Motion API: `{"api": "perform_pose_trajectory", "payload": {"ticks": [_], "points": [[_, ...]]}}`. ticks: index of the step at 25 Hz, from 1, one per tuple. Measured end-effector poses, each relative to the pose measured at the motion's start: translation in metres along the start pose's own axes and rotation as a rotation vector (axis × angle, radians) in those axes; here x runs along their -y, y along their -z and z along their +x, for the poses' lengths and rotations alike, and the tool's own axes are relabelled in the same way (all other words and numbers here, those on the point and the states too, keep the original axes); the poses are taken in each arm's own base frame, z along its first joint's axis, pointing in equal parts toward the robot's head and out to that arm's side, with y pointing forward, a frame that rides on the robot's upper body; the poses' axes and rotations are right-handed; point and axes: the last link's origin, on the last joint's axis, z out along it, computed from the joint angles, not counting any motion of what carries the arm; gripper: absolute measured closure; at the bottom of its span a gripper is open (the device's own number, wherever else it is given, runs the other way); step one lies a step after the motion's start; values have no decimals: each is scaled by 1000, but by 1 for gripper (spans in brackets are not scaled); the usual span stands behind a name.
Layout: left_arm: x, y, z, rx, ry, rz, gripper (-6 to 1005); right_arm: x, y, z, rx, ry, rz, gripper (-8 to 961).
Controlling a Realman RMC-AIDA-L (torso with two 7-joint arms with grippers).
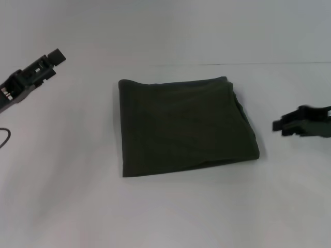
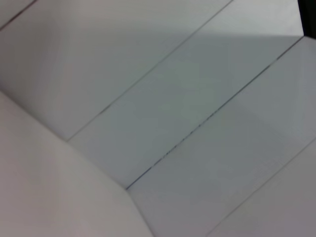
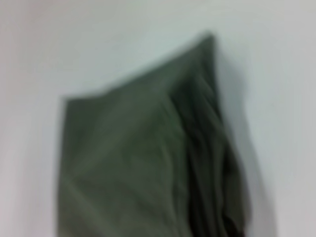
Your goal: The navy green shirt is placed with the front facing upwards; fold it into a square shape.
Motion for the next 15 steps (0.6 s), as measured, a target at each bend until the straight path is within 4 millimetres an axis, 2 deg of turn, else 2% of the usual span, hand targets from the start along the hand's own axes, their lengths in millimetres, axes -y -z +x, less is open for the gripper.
{"api": "perform_pose_trajectory", "payload": {"ticks": [5, 11, 15], "points": [[1, 4, -4, 114, 42, 25, 53, 21, 34, 21, 225, 25, -252, 577], [-4, -7, -25, 361, 258, 66, 54, 48, 56, 56, 424, 61, -332, 526], [-1, -17, -48, 452, 452, 152, 54, 52, 67, 61, 541, 65, -371, 344]]}}
